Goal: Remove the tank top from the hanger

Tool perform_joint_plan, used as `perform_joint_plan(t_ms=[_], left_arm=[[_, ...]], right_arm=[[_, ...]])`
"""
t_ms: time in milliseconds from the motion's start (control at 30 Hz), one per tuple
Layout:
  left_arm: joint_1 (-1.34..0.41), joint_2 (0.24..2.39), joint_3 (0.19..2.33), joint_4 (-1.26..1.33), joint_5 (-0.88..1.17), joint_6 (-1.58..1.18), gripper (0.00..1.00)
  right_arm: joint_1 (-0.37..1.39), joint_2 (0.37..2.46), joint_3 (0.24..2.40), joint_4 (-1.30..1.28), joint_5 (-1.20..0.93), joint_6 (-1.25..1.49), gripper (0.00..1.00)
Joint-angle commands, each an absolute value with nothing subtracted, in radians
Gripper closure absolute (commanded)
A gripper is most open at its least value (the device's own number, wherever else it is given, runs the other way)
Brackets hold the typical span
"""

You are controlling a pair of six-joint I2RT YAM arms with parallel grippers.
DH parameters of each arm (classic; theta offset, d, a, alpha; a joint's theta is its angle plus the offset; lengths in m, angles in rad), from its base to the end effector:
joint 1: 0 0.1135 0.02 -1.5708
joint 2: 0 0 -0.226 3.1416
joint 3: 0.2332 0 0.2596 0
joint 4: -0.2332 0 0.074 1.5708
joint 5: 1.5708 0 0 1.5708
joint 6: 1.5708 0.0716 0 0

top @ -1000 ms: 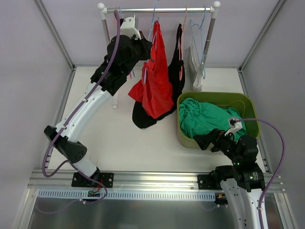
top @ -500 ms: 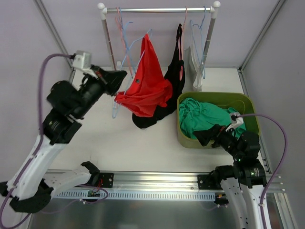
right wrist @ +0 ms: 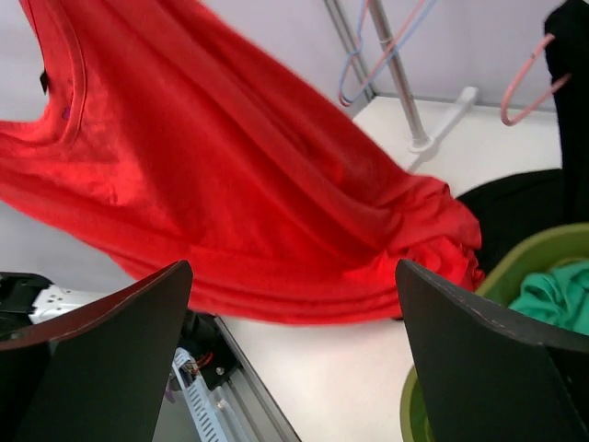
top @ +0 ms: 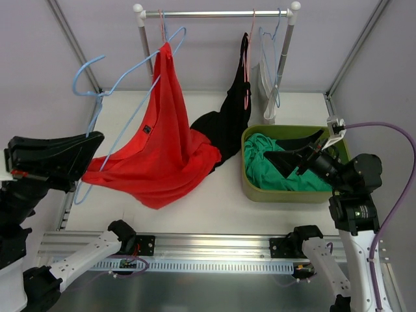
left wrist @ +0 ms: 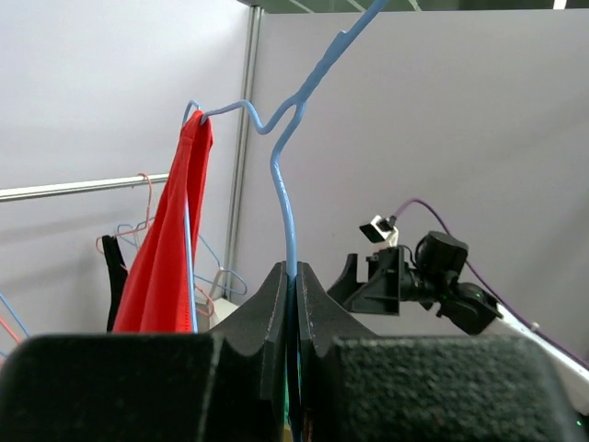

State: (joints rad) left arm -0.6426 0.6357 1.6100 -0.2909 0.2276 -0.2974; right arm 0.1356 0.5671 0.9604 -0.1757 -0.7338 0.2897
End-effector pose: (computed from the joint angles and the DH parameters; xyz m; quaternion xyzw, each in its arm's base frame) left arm 0.0238 -0.0380 0.5811 0.1743 0.4026 -0.4498 0.7780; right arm 0.1559 0.0697 0.4146 -0.2339 0.6043 0.3732 0.6640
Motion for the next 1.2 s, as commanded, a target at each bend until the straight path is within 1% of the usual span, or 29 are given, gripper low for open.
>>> perform_joint_plan(t_ms=[0, 33, 100, 167, 200, 267, 300, 333, 400, 433, 467, 567, 600, 667, 767, 800, 867, 900, 967, 1000, 1067, 1100, 1167], left_arm=[[-0.65, 0.595, 1.579, -0.317, 0.256, -0.299, 1.0], [-0.65, 0.583, 1.553, -0.319, 0.271, -0.311, 1.0], [-0.65, 0.566, 1.461, -0.319, 0.307, -0.349, 1.0], [-0.65, 0.558, 1.374, -0.316, 0.353, -0.386, 1.0], [-0.652, 0.546, 1.346, -0.313, 0.363, -0.414, 1.0], [-0.65, 0.528, 1.293, -0.305, 0.385, -0.442, 1.0], [-0.65, 0.519, 1.24, -0.292, 0.385, -0.471, 1.0], [-0.65, 0.491, 1.217, -0.285, 0.385, -0.485, 1.0], [-0.65, 0.453, 1.164, -0.275, 0.38, -0.512, 1.0], [-0.65, 0.445, 1.152, -0.273, 0.382, -0.523, 1.0], [-0.652, 0.436, 1.132, -0.272, 0.382, -0.534, 1.0], [-0.65, 0.426, 1.106, -0.271, 0.406, -0.564, 1.0], [-0.65, 0.428, 1.1, -0.272, 0.422, -0.572, 1.0], [-0.65, 0.428, 1.083, -0.273, 0.426, -0.581, 1.0], [-0.65, 0.42, 1.062, -0.273, 0.417, -0.584, 1.0], [-0.65, 0.414, 1.058, -0.273, 0.413, -0.584, 1.0], [-0.65, 0.41, 1.049, -0.273, 0.397, -0.578, 1.0], [-0.652, 0.407, 1.046, -0.273, 0.391, -0.577, 1.0], [-0.65, 0.405, 1.042, -0.275, 0.377, -0.563, 1.0], [-0.65, 0.402, 1.039, -0.275, 0.371, -0.558, 1.0], [-0.65, 0.396, 1.029, -0.284, 0.344, -0.539, 1.0], [-0.65, 0.391, 1.025, -0.293, 0.333, -0.534, 1.0], [-0.65, 0.391, 1.014, -0.304, 0.318, -0.525, 1.0]], right_arm=[[0.152, 0.612, 0.985, 0.032, -0.816, 0.405, 0.02], [0.166, 0.624, 0.973, 0.105, -0.833, 0.432, 0.02], [0.219, 0.667, 0.948, 0.164, -0.834, 0.483, 0.02], [0.288, 0.714, 0.94, 0.163, -0.792, 0.447, 0.03], [0.383, 0.733, 0.948, 0.126, -0.737, 0.419, 0.05], [0.496, 0.776, 0.983, 0.053, -0.668, 0.329, 0.06], [0.609, 0.823, 1.003, 0.02, -0.625, 0.222, 0.06], [0.658, 0.848, 1.04, -0.044, -0.526, 0.171, 0.06], [0.757, 0.915, 1.064, -0.086, -0.416, 0.076, 0.08], [0.773, 0.937, 1.078, -0.087, -0.329, 0.062, 0.1], [0.785, 0.959, 1.083, -0.087, -0.299, 0.055, 0.12], [0.822, 1.041, 1.112, -0.081, -0.247, 0.023, 0.26], [0.833, 1.06, 1.12, -0.072, -0.247, 0.015, 0.33], [0.844, 1.101, 1.134, -0.064, -0.235, 0.008, 0.36], [0.851, 1.114, 1.131, -0.048, -0.204, 0.009, 0.46], [0.851, 1.112, 1.128, -0.04, -0.195, 0.009, 0.54], [0.851, 1.101, 1.123, -0.035, -0.193, -0.024, 0.69], [0.851, 1.097, 1.121, -0.035, -0.192, -0.028, 0.83], [0.851, 1.069, 1.114, -0.037, -0.184, -0.037, 0.93], [0.85, 1.056, 1.098, -0.04, -0.161, -0.041, 0.95], [0.85, 1.028, 1.082, -0.048, -0.126, -0.054, 0.91], [0.848, 1.005, 1.075, -0.064, -0.083, -0.063, 0.81], [0.839, 0.991, 1.063, -0.081, -0.061, -0.071, 0.82]])
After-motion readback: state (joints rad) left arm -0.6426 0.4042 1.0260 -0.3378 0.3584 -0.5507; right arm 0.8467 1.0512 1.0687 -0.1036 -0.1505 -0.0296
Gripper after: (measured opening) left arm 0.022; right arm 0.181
